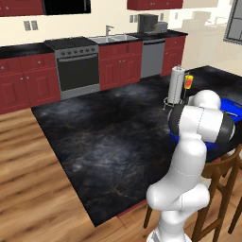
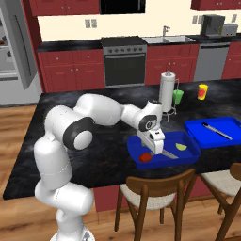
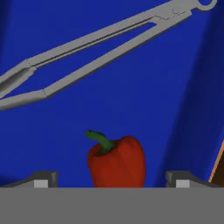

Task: Gather the bell pepper and lemon wedge from the fridge and place them on a tray on the dining counter. Then gather the steak and chicken drumstick from the fridge and place them on the other tray.

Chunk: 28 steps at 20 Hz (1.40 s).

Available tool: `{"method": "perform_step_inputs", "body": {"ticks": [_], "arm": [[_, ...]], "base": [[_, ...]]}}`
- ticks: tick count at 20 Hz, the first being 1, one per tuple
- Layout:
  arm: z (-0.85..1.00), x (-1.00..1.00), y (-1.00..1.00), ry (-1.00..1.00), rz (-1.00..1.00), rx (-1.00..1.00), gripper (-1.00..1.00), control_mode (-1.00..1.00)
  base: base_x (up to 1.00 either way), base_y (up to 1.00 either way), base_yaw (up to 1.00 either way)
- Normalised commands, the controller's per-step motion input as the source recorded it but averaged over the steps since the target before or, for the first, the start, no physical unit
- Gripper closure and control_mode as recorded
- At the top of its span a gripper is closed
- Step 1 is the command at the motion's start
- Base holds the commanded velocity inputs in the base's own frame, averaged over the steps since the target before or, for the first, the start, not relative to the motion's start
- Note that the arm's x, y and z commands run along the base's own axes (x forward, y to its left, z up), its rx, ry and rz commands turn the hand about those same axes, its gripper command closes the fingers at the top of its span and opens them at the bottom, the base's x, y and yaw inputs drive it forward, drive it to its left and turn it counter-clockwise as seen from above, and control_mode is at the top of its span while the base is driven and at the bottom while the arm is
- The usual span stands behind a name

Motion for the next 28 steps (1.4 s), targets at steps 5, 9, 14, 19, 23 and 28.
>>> {"method": "perform_step_inputs", "body": {"ticks": [5,9,14,19,23,28], "arm": [[0.63,-0.35,0.04,-0.10,0.00,-0.03,-1.00,-1.00],[0.48,-0.98,0.44,-0.19,0.00,-0.11,-1.00,-1.00],[0.54,-0.89,0.78,-0.23,0.10,-0.21,-1.00,-1.00],[0.55,-0.73,0.89,-0.28,0.17,-0.32,-1.00,-1.00],[0.39,-0.46,0.63,-0.23,0.17,-0.27,-1.00,-1.00],[0.14,-0.08,0.29,-0.04,0.16,-0.15,-1.00,-1.00]], "base": [[0.00,0.00,0.00],[0.00,0.00,0.00],[0.00,0.00,0.00],[0.00,0.00,0.00],[0.00,0.00,0.00],[0.00,0.00,0.00]]}}
